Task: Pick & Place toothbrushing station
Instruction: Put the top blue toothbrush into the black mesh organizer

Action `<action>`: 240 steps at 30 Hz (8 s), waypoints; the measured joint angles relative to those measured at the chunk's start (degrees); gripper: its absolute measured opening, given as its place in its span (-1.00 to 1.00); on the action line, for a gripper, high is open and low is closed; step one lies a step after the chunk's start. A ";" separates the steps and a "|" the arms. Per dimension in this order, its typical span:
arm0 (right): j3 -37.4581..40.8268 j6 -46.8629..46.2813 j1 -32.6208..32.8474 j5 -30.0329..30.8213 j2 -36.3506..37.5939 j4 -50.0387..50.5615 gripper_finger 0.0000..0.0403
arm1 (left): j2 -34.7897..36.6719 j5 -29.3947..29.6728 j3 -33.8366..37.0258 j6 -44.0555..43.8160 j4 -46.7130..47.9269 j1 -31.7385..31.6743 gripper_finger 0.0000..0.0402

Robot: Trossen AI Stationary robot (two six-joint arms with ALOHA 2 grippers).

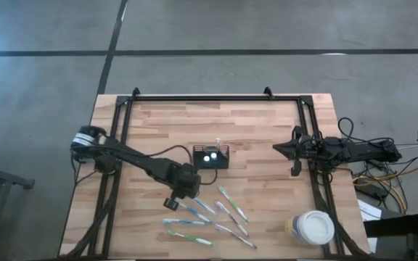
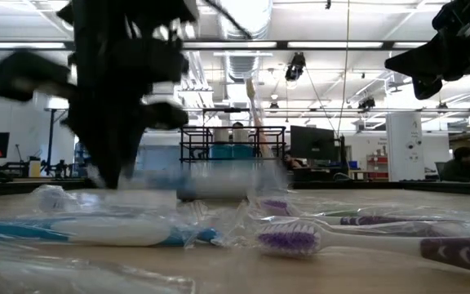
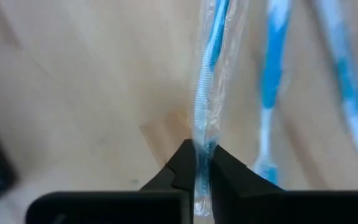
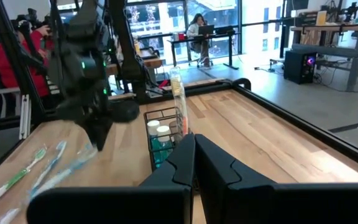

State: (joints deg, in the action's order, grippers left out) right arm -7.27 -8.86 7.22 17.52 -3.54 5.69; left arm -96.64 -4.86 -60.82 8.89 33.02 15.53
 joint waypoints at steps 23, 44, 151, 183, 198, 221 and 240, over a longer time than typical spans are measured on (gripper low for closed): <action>0.00 -0.18 0.02 -0.13 0.01 -0.04 -0.96 | 55.46 3.77 29.27 -8.28 -21.59 -8.42 -0.90; 0.00 -1.03 0.02 -0.13 0.01 -0.07 -0.96 | 74.97 8.04 45.16 -11.76 -24.49 -13.90 -0.87; -0.02 0.54 0.02 -3.04 -0.06 1.46 -0.96 | 0.96 65.24 -25.26 33.93 50.79 -7.30 -0.86; -0.02 0.93 0.02 -2.99 -0.06 1.57 -0.96 | 0.94 71.86 -16.66 58.29 29.10 -6.21 -0.86; 0.08 1.06 0.02 -2.95 -0.06 1.88 -0.96 | 0.94 71.73 -12.85 70.05 16.17 -5.41 -0.86; 0.39 0.91 0.02 -2.84 -0.06 2.56 -0.96 | 0.94 68.81 -8.13 76.43 6.37 -5.35 -0.80; 0.42 0.91 0.02 -2.92 -0.06 2.56 -0.96 | 1.19 68.88 -11.85 75.21 6.87 -4.56 -0.17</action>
State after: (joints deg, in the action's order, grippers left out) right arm -6.85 -7.94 7.25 14.60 -3.60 8.25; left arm -95.45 64.01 -72.67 84.09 39.90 10.97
